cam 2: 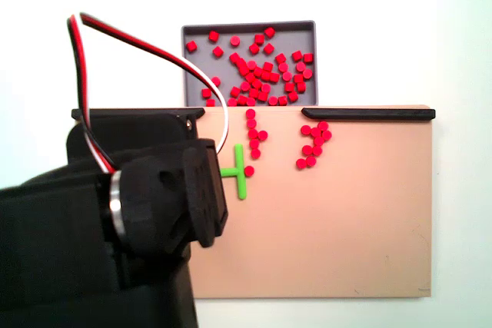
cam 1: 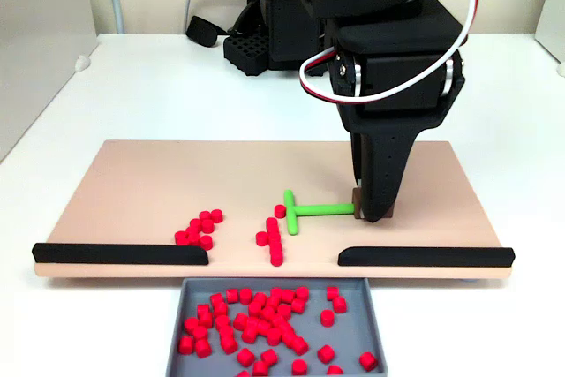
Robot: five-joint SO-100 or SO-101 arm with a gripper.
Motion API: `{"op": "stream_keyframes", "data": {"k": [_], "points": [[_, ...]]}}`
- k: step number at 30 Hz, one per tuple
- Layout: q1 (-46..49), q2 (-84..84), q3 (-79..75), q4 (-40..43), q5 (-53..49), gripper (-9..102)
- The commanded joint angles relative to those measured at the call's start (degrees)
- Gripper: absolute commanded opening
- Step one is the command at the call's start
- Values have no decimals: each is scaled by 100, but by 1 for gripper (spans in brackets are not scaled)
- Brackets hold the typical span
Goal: Gather the left side granules
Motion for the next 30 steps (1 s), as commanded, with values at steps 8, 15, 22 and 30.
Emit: {"op": "stream_keyframes", "data": {"k": [8, 15, 22, 30], "points": [[176, 53, -158, -26, -264, 0], [237, 44, -158, -26, -387, 0], [193, 70, -158, -26, -387, 0], [-9, 290, -158, 53, -229, 0]]}}
